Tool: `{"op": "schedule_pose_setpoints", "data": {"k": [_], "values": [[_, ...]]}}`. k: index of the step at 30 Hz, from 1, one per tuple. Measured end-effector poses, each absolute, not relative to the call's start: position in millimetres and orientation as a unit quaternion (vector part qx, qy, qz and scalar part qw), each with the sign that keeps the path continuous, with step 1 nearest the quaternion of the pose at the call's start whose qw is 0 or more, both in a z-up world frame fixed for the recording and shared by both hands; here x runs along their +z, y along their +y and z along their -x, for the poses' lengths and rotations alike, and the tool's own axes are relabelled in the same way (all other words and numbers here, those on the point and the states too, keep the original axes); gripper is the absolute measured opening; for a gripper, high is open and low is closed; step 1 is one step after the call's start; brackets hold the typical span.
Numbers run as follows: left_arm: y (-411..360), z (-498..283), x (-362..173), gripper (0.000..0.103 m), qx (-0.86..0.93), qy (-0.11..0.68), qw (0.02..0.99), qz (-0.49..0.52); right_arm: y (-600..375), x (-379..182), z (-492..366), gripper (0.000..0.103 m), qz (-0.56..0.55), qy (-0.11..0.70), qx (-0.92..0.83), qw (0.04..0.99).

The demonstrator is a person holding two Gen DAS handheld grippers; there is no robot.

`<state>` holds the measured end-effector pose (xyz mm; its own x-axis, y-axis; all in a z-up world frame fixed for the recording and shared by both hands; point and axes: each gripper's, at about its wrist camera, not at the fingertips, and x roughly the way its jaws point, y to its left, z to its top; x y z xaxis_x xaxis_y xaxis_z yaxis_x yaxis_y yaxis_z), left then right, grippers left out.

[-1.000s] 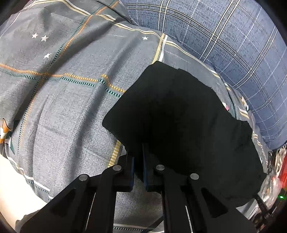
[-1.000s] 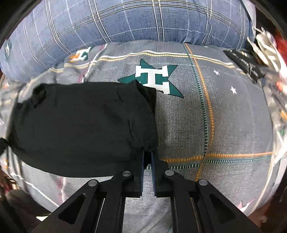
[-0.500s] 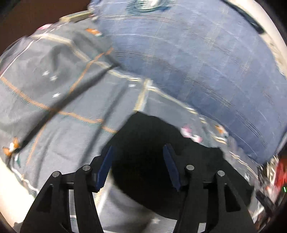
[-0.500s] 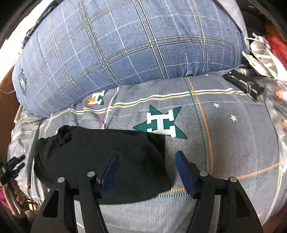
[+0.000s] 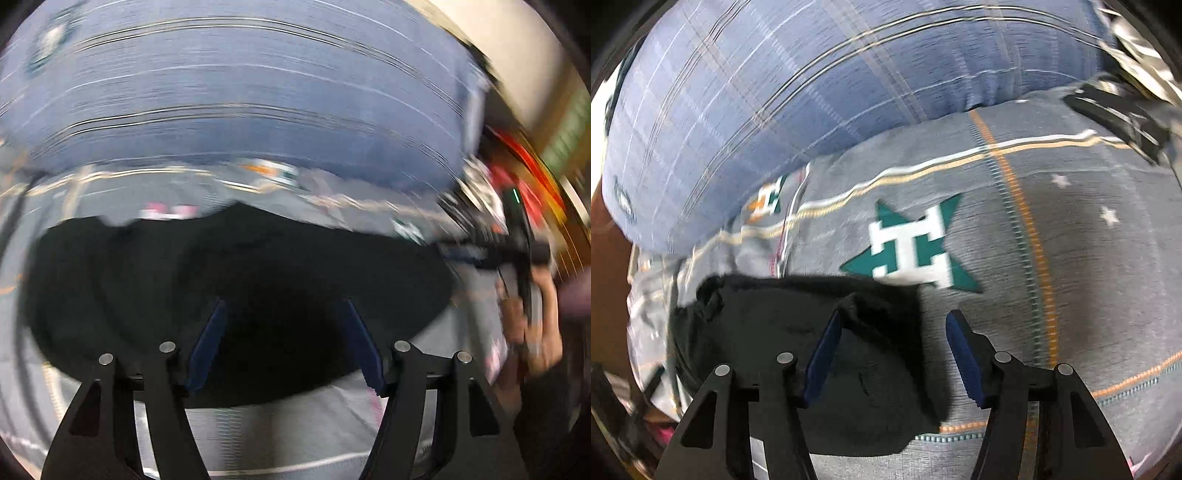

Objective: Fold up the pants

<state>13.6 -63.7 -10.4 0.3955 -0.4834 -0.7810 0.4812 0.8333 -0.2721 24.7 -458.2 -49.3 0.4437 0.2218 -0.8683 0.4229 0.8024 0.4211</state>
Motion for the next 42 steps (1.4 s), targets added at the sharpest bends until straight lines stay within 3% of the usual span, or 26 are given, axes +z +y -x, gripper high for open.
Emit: {"op": "schedule_pose_setpoints", "data": {"k": [3, 7, 15, 20, 23, 25, 27, 34, 42], "values": [[-102.5, 5.7, -18.3, 0.066, -0.344, 0.462, 0.816, -0.049, -469.7, -40.6, -13.5, 0.062, -0.362, 0.503, -0.059, 0.783], [-166.0, 27.9, -41.4, 0.068, -0.387, 0.472, 0.781, -0.133, -464.3, -53.4, -17.1, 0.062, -0.368, 0.540, -0.019, 0.757], [-271.7, 76.2, -61.6, 0.068, -0.416, 0.344, 0.769, -0.343, -479.6, -67.9, -6.4, 0.062, -0.385, 0.548, -0.025, 0.742], [-288.1, 77.1, -80.5, 0.053, -0.432, 0.350, 0.740, -0.378, -484.1, -72.2, -3.8, 0.062, -0.395, 0.549, -0.017, 0.737], [-281.6, 61.9, -81.4, 0.046, -0.432, 0.355, 0.752, -0.349, -485.6, -75.3, -3.3, 0.062, -0.405, 0.549, -0.010, 0.731], [-276.9, 51.9, -81.2, 0.022, -0.431, 0.361, 0.756, -0.334, -485.0, -76.7, -3.9, 0.062, -0.413, 0.547, -0.008, 0.728], [-271.9, 46.1, -81.2, 0.008, -0.423, 0.364, 0.761, -0.332, -483.3, -76.7, -3.8, 0.062, -0.417, 0.546, -0.006, 0.727], [-256.2, 16.9, -62.3, 0.007, -0.447, 0.436, 0.753, -0.205, -482.0, -79.2, -1.4, 0.062, -0.443, 0.542, 0.014, 0.714], [-258.1, 15.5, -65.4, 0.006, -0.451, 0.460, 0.746, -0.171, -471.9, -93.2, -6.3, 0.063, -0.480, 0.545, 0.045, 0.686]]}}
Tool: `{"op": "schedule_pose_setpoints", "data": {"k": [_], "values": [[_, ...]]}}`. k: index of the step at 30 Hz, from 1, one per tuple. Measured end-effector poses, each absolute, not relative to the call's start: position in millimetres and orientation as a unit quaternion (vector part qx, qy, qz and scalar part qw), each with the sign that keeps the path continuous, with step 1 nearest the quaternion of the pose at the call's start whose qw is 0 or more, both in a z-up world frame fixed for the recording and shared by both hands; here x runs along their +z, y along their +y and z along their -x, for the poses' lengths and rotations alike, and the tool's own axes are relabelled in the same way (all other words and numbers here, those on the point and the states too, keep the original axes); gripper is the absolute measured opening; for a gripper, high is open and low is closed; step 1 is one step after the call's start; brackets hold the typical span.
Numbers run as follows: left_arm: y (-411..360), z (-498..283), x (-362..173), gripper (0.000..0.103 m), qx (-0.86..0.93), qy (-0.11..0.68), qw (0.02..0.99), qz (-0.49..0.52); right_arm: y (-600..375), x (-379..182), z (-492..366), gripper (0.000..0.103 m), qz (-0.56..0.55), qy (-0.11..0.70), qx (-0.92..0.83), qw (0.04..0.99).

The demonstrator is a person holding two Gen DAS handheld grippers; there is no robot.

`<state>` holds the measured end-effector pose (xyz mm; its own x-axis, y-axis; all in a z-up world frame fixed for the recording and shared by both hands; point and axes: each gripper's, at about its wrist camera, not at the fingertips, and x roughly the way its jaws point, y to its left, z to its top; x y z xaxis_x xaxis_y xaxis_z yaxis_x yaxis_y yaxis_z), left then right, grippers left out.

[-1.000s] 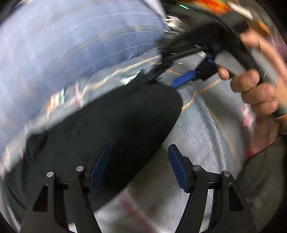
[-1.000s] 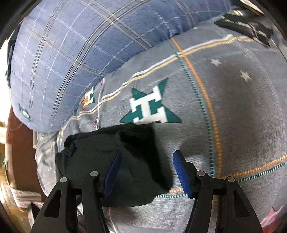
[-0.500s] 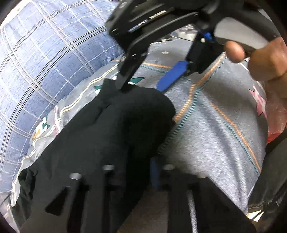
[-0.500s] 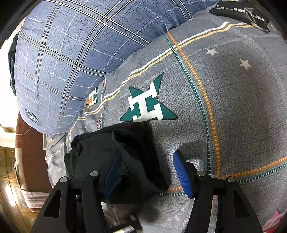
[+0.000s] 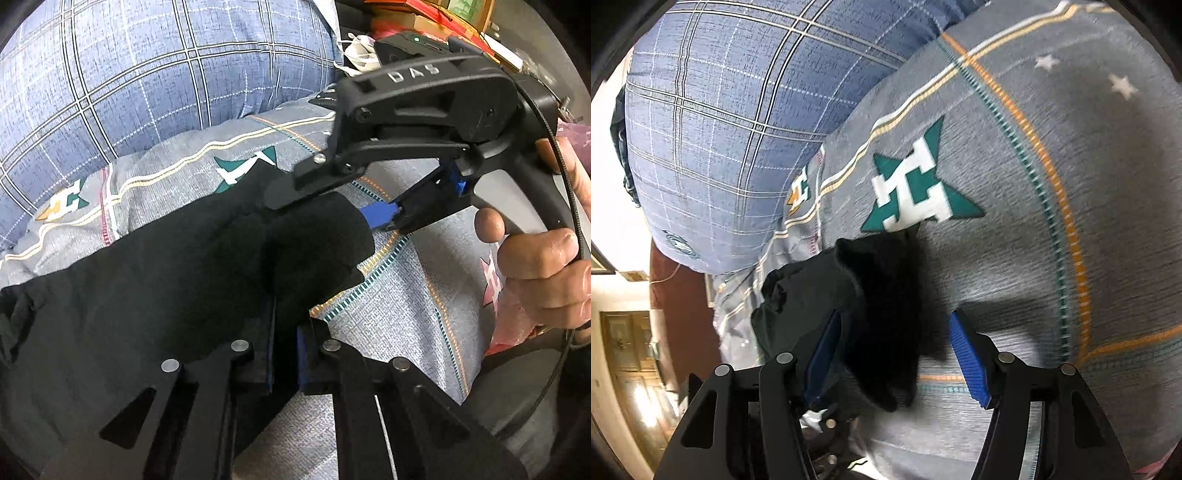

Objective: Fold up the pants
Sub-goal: 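Fold the pants with the left gripper toward the right gripper while the right gripper holds the bundle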

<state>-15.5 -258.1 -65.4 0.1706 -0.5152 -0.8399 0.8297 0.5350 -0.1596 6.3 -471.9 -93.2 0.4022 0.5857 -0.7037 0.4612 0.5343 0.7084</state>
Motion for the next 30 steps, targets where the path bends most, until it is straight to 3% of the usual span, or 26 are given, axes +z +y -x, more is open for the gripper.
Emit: {"op": "schedule_pose_setpoints", "data": {"k": [1, 3, 4, 6, 7, 22, 30], "values": [[-257.6, 15.3, -65.4, 0.006, -0.452, 0.462, 0.745, -0.166, -470.1, -94.4, -7.3, 0.063, -0.486, 0.543, 0.048, 0.684], [-255.5, 15.2, -64.9, 0.006, -0.453, 0.466, 0.743, -0.159, -465.9, -96.5, -9.7, 0.053, -0.489, 0.543, 0.052, 0.681], [-254.8, 15.1, -64.3, 0.006, -0.453, 0.468, 0.743, -0.156, -463.1, -96.7, -11.0, 0.027, -0.490, 0.543, 0.054, 0.680], [-252.4, 17.5, -60.7, 0.006, -0.454, 0.467, 0.743, -0.152, -460.3, -93.5, -12.4, 0.019, -0.485, 0.541, 0.052, 0.685], [-251.8, 17.2, -59.9, 0.006, -0.454, 0.466, 0.744, -0.150, -459.9, -88.5, -12.5, 0.009, -0.474, 0.539, 0.043, 0.695], [-184.9, 5.3, -7.4, 0.007, -0.431, 0.461, 0.774, -0.060, -394.5, -3.5, -22.3, 0.008, -0.372, 0.446, 0.160, 0.798], [-123.4, -14.2, -11.3, 0.007, -0.369, 0.496, 0.786, -0.027, -320.6, 4.8, -47.5, 0.008, -0.343, 0.442, 0.215, 0.801]]}}
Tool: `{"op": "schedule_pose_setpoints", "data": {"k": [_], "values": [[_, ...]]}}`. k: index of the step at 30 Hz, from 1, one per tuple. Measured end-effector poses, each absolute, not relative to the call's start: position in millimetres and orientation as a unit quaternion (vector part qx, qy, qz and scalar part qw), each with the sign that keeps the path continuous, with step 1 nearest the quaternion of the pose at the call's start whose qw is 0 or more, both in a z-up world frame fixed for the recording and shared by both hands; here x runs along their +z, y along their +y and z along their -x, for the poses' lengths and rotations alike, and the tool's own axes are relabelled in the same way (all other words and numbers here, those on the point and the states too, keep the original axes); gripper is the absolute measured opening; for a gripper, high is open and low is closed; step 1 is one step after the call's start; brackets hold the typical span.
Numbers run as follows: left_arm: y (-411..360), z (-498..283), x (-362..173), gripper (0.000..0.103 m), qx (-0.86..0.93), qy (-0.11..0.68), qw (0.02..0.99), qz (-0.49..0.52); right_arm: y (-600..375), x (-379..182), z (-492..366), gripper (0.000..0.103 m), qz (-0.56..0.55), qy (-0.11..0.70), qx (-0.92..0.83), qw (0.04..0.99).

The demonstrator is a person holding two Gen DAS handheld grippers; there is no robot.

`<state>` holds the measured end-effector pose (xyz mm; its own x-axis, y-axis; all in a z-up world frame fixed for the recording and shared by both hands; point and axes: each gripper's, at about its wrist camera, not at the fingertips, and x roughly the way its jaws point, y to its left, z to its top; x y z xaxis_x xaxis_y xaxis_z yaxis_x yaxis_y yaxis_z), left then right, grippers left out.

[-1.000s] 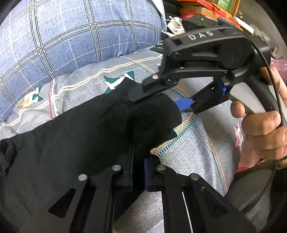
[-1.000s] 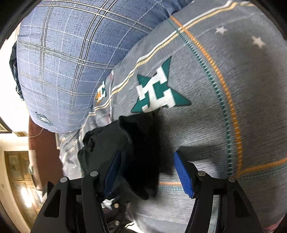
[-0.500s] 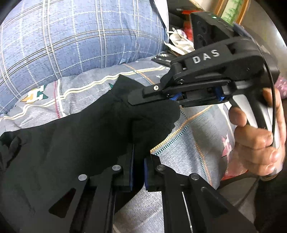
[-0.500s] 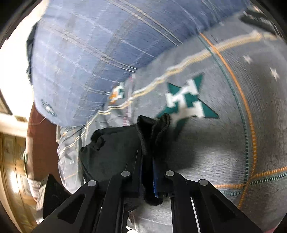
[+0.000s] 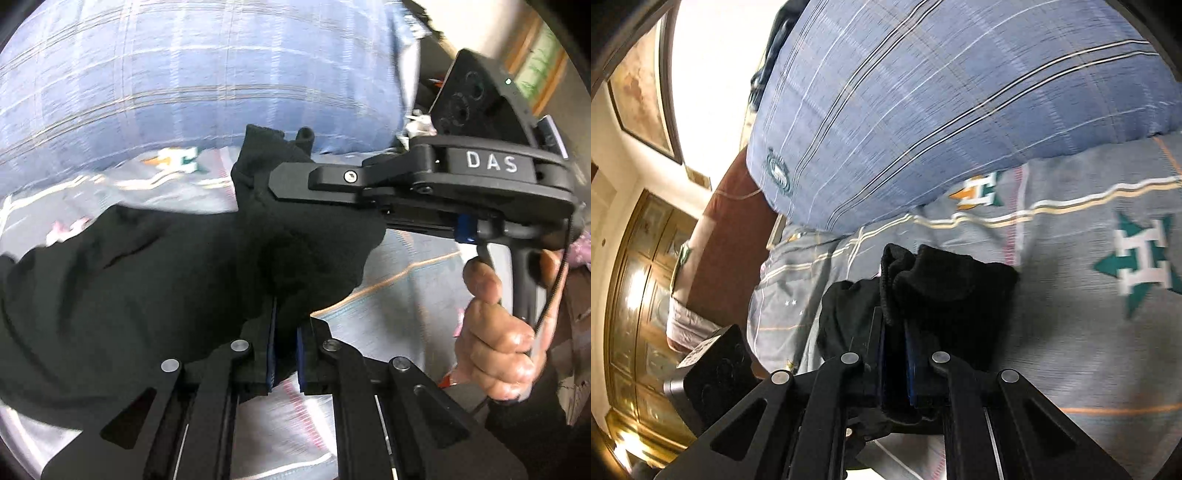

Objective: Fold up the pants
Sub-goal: 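Fold the pants with the left gripper toward the right gripper while the right gripper holds the bundle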

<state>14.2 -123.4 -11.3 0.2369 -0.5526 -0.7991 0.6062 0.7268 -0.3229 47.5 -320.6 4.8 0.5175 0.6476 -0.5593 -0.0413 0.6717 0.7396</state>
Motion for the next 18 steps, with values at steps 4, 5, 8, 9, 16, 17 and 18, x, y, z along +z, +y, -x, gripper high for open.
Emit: {"op": "schedule_pose_setpoints", "data": {"k": [4, 5, 8, 9, 16, 17, 18], "values": [[-103.8, -26.1, -32.4, 0.007, -0.346, 0.523, 0.779, -0.017, -284.8, -13.1, -71.9, 0.008, -0.329, 0.474, 0.214, 0.789], [-101.8, -29.7, -39.0, 0.007, -0.340, 0.531, 0.776, -0.015, -276.5, -19.8, -78.5, 0.008, -0.327, 0.485, 0.213, 0.783], [-91.4, -40.9, -58.5, 0.007, -0.324, 0.562, 0.761, 0.004, -254.5, -39.4, -91.1, 0.008, -0.310, 0.514, 0.206, 0.773], [-88.4, -43.3, -63.6, 0.007, -0.320, 0.572, 0.755, 0.013, -246.3, -45.8, -94.7, 0.008, -0.303, 0.525, 0.204, 0.769], [-75.7, -44.6, -66.6, 0.007, -0.306, 0.585, 0.750, 0.050, -224.6, -64.7, -101.7, 0.011, -0.304, 0.539, 0.208, 0.758], [-76.3, -44.6, -64.2, 0.007, -0.304, 0.582, 0.753, 0.051, -223.9, -60.4, -100.9, 0.011, -0.307, 0.529, 0.214, 0.761], [-77.2, -43.5, -63.4, 0.007, -0.302, 0.581, 0.754, 0.052, -223.1, -57.0, -100.2, 0.011, -0.309, 0.523, 0.220, 0.763]]}}
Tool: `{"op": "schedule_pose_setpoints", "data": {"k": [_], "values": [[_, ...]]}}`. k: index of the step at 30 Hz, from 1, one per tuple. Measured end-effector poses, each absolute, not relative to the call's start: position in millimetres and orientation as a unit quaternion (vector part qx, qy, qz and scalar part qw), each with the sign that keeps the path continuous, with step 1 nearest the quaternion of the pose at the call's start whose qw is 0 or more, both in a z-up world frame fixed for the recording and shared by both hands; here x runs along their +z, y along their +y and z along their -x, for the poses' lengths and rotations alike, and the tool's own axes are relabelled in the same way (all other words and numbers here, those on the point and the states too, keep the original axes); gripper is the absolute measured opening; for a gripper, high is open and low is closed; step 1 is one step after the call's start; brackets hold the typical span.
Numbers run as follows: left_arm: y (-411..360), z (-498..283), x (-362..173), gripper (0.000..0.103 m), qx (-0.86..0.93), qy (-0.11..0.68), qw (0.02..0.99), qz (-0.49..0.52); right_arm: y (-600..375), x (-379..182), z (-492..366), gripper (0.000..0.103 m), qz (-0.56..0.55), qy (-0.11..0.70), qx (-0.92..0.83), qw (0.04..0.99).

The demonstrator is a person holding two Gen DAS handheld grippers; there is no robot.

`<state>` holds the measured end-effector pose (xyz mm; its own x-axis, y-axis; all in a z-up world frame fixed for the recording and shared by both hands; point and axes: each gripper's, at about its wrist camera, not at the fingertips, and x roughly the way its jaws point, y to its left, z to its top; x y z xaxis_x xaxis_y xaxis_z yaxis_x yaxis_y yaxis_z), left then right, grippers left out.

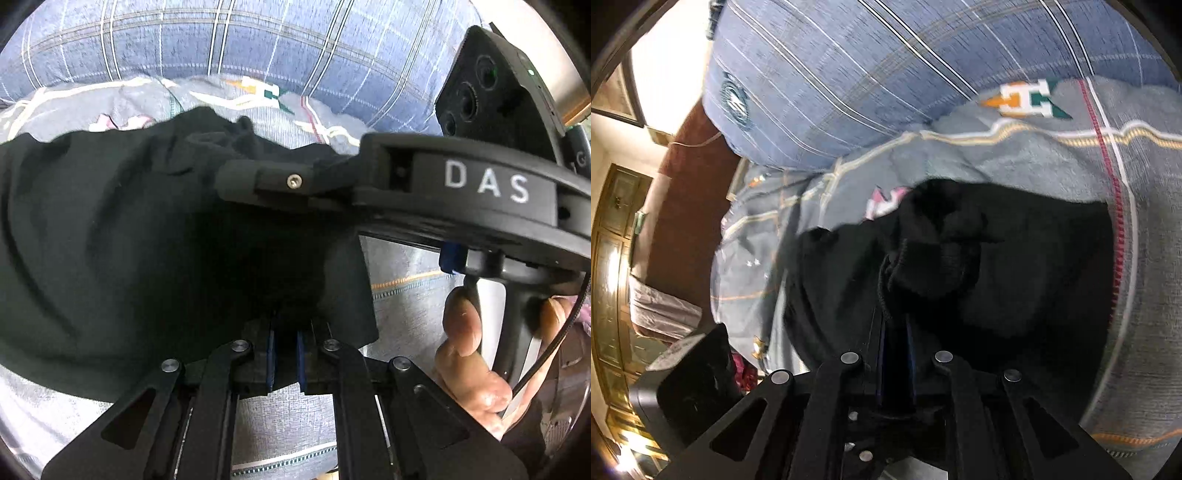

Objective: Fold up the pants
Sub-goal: 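Fold the pants with the left gripper toward the right gripper while the right gripper holds the bundle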

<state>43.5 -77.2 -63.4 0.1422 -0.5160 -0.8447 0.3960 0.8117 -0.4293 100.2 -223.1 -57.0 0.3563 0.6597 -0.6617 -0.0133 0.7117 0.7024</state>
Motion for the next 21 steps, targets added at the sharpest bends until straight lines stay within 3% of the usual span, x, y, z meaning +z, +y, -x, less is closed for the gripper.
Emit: {"op": "schedule_pose_setpoints", "data": {"k": [3, 5, 7, 11, 13, 21], "values": [[-77.3, -44.4, -71.6, 0.010, -0.291, 0.601, 0.743, 0.049, -215.0, -55.9, -100.7, 0.016, -0.304, 0.527, 0.235, 0.758], [-72.4, -42.1, -76.5, 0.016, -0.284, 0.615, 0.734, 0.045, -211.7, -60.8, -104.3, 0.033, -0.315, 0.545, 0.244, 0.738], [-68.6, -41.0, -76.0, 0.027, -0.280, 0.616, 0.734, 0.047, -219.6, -53.0, -104.2, 0.040, -0.327, 0.532, 0.244, 0.742], [-57.0, -37.9, -70.5, 0.039, -0.278, 0.618, 0.732, 0.064, -250.6, -25.2, -101.1, 0.055, -0.359, 0.475, 0.245, 0.765], [-50.5, -39.3, -68.9, 0.047, -0.270, 0.617, 0.735, 0.074, -271.6, -16.5, -99.0, 0.057, -0.368, 0.457, 0.213, 0.781], [-27.0, -43.7, -61.8, 0.050, -0.251, 0.617, 0.738, 0.109, -305.2, -40.4, -106.5, 0.057, -0.299, 0.536, 0.048, 0.788]]}}
